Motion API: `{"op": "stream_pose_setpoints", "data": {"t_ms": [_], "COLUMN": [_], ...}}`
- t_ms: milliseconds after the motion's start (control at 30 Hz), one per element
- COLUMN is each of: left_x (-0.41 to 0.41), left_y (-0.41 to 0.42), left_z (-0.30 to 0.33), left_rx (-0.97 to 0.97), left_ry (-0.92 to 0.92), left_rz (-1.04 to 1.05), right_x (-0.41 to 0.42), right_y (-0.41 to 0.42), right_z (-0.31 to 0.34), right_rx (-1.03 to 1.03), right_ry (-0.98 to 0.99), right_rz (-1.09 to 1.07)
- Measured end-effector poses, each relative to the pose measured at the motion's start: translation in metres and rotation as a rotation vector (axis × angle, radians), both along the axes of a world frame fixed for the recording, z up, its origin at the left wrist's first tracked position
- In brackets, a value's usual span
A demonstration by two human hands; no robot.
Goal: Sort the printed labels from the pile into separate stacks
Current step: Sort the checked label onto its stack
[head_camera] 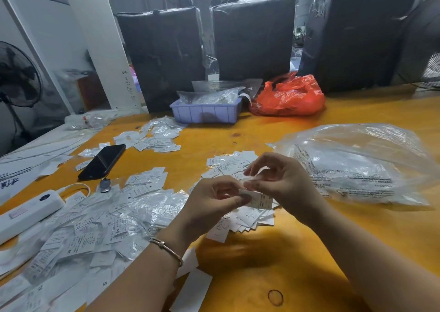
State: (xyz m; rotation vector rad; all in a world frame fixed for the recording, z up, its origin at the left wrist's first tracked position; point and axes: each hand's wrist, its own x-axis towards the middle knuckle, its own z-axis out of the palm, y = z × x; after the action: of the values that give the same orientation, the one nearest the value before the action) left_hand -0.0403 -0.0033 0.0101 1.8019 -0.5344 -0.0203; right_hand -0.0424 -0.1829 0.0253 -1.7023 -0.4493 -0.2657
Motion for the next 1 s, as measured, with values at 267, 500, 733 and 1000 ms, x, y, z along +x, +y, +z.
{"op": "stream_pose_setpoints", "data": {"t_ms": [267,500,733,1000], "left_x": [0.002,0.0,0.001,-0.002], "left_y": [0.004,0.007,0.009,0.005], "left_z": [0.001,0.003,0.005,0.005], "left_rx": [-0.094,-0.098,-0.213,-0.165], "left_ry": [0.012,-0.053,-0.177,-0.131], "left_rz": [0.035,0.124,0.19,0.107], "right_x": [0.006,0.013,0.019,0.009], "right_y": [-0.017,-0.023,-0.024,-0.01], "right_z": [0.009,0.007,-0.002,-0.003], "right_rx": [-0.08,0.067,-0.149,-0.032], "right_ry": [0.028,-0.03,0.067,0.079], "right_rz": [0.061,-0.14,-0.269,0.114]}}
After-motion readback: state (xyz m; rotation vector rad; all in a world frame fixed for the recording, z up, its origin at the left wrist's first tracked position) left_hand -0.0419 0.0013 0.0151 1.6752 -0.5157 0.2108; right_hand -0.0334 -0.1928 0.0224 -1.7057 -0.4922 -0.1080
